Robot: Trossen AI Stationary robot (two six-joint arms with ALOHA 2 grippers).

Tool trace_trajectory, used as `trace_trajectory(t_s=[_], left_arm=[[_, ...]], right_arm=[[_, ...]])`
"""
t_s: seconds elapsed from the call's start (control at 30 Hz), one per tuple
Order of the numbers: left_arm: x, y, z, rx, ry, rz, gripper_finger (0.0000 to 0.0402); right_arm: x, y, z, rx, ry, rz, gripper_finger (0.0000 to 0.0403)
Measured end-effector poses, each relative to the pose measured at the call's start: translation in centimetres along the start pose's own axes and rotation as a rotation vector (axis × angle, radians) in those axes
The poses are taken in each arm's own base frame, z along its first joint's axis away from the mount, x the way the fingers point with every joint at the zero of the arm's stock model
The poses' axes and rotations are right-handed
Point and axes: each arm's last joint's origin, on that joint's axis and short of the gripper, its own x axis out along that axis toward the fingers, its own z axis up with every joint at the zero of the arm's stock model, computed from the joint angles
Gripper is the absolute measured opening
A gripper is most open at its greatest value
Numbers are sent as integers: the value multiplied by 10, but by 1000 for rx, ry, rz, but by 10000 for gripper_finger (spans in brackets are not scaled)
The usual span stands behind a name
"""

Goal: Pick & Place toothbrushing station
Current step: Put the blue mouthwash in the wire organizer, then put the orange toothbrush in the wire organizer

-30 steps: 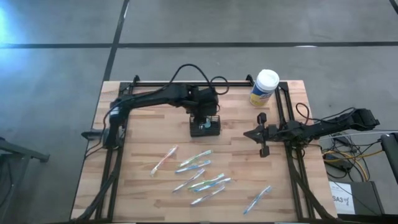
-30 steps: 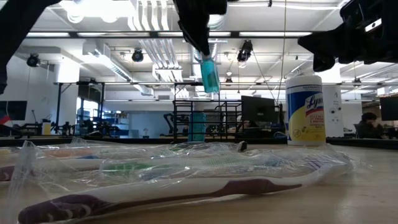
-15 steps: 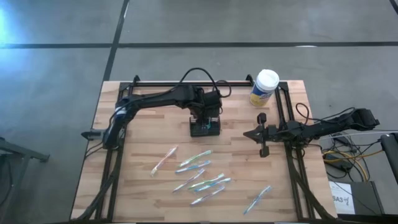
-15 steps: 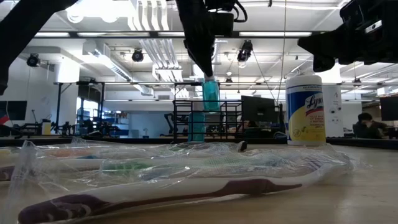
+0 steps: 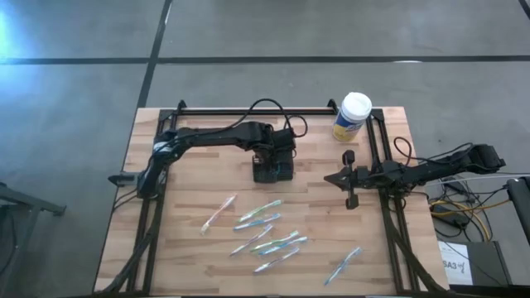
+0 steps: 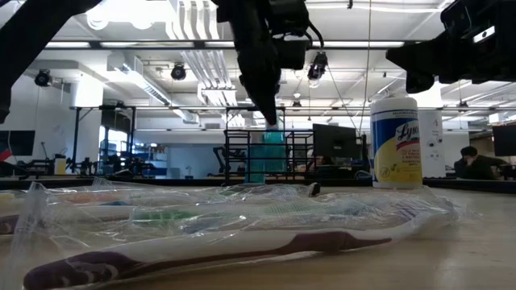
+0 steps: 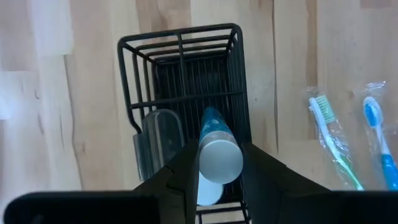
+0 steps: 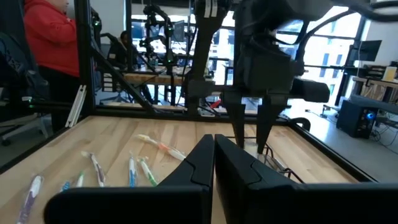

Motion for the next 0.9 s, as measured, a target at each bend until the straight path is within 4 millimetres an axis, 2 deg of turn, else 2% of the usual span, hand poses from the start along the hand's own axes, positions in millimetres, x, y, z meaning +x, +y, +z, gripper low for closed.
trace_trajectory(t_s=[0.4, 0.7, 0.77, 0.9], left_arm=[[21, -1, -7, -1, 7, -1, 97], [24, -1, -8, -4, 1, -1, 97], [24, -1, -8, -4, -1, 0, 110], [25, -1, -8, -5, -5, 3, 162]], right_arm=[[0, 0, 0, 0, 0, 0, 8], [0, 0, 0, 0, -1, -1, 8], [0, 0, 0, 0, -1, -1, 8], [0, 0, 0, 0, -1, -2, 8]])
